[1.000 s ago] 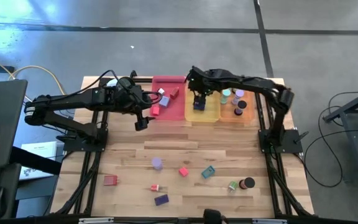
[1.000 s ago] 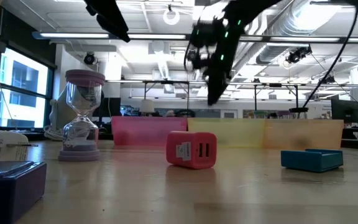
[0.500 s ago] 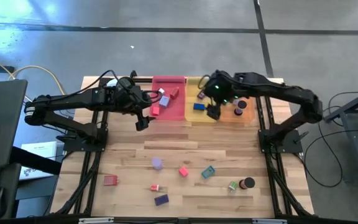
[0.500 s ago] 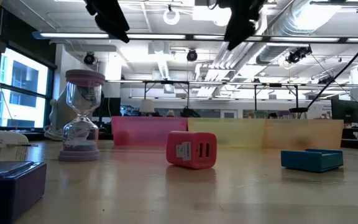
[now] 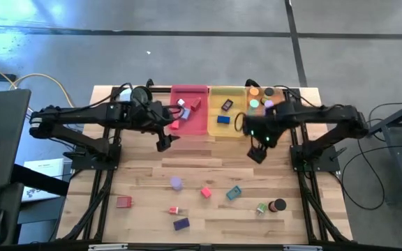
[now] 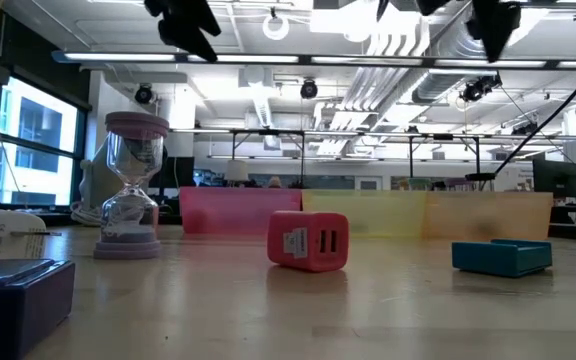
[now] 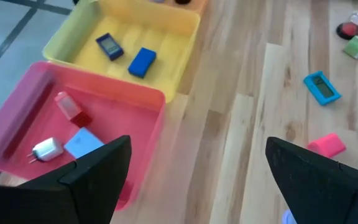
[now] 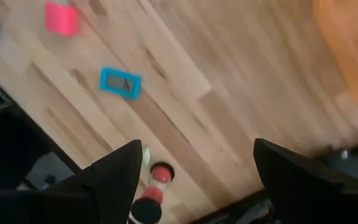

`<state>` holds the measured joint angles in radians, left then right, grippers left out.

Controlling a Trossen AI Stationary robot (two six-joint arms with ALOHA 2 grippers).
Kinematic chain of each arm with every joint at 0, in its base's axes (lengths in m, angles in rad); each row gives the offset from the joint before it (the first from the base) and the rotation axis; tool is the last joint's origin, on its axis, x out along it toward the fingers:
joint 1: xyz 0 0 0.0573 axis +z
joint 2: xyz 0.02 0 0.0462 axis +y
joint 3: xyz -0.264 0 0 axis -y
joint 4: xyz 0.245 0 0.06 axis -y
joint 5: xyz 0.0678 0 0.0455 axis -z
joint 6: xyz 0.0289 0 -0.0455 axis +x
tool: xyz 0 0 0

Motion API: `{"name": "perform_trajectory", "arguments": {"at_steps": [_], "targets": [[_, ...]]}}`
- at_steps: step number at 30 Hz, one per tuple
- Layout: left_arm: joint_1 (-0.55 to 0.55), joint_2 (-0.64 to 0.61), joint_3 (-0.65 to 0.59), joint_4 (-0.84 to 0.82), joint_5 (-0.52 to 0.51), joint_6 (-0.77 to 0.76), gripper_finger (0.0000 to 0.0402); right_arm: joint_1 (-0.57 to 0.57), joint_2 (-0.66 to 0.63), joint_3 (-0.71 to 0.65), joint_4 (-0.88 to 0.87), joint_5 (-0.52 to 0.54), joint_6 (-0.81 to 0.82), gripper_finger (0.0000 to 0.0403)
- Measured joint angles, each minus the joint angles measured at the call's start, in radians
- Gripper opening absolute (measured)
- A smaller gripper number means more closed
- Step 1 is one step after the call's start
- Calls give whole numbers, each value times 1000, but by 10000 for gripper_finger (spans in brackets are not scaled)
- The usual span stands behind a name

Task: Pick & Place Office items
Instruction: Put the black red hourglass into the orange bin

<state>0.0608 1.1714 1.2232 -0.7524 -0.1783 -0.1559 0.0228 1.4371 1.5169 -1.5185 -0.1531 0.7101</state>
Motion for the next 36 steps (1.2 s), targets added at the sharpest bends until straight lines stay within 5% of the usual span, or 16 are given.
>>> {"name": "perform_trajectory", "arguments": {"at_steps": [17, 29, 36], "targets": [[-143, 100, 0, 8, -34, -44, 363, 410, -8, -154, 56, 141, 479, 297], [-222, 81, 0, 23, -32, -25, 363, 455, -8, -227, 225, 126, 804, 297], [-274, 81, 0, 14, 60, -33, 363, 455, -7, -238, 282, 169, 932, 297]]}}
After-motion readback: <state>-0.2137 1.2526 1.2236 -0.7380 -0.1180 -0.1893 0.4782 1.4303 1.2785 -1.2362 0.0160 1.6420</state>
